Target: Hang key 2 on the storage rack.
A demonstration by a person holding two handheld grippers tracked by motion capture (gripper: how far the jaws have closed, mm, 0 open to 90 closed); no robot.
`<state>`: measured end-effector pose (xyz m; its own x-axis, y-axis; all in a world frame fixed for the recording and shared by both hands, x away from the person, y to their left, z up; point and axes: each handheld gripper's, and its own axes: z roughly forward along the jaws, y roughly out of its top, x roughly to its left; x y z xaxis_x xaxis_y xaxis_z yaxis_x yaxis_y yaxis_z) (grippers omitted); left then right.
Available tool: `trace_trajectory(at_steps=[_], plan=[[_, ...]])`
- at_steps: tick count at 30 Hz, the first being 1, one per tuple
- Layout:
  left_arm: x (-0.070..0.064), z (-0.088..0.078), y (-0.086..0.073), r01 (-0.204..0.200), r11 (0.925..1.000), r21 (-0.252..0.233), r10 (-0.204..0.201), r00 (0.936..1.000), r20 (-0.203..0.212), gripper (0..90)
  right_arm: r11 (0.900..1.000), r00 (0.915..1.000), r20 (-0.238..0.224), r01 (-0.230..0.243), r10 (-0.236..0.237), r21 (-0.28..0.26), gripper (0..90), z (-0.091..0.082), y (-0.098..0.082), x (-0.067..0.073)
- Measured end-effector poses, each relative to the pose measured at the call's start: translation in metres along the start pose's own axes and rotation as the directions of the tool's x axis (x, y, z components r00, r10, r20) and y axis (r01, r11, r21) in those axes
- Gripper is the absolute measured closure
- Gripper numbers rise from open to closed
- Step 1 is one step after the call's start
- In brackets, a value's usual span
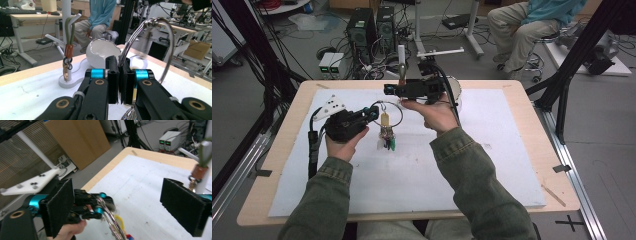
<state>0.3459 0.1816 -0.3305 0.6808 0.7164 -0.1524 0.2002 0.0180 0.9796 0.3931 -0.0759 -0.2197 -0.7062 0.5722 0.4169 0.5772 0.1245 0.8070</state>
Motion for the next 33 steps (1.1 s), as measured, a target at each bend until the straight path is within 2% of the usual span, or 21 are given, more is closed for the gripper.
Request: trace_trajectory(at_steps=[2,4,7,10,18,33], plan=[[0.001,0.0,0.0,-0.001,1.0,-0.001,0.001,1.0,0.0,86.3,1.0,1.0,0.005,-0.008,0.008,0.003,8.7,-0.002,-0.003,-0.005],[0.001,0.001,0.0,0.002,1.0,-0.002,-0.002,1.0,-0.006,86.3,1.0,0.9998,0.019,-0.01,0.01,0.005,2.2,-0.004,-0.005,-0.01],[0.002,0.001,0.0,0.011,0.9999,-0.002,-0.011,0.9998,-0.014,86.4,1.0,0.9995,0.032,-0.006,0.006,0.006,1.0,-0.008,-0.01,-0.016],[0.003,0.001,0.0,0.014,0.9999,-0.005,-0.014,0.9997,-0.019,86.5,1.0,0.9983,0.058,-0.006,0.006,0.01,0.7,-0.011,-0.015,-0.022],[0.007,0.0,0.003,0.02,0.9997,-0.013,-0.02,0.9993,-0.03,86.7,1.0,0.9924,0.12,0.027,-0.027,-0.002,0.7,-0.023,-0.033,-0.041],[0.02,0.0,0.014,0.02,0.9997,-0.017,-0.021,0.997,-0.075,86.8,0.998,0.9845,0.175,0.02,-0.009,-0.063,0.7,-0.05,-0.069,-0.075]])
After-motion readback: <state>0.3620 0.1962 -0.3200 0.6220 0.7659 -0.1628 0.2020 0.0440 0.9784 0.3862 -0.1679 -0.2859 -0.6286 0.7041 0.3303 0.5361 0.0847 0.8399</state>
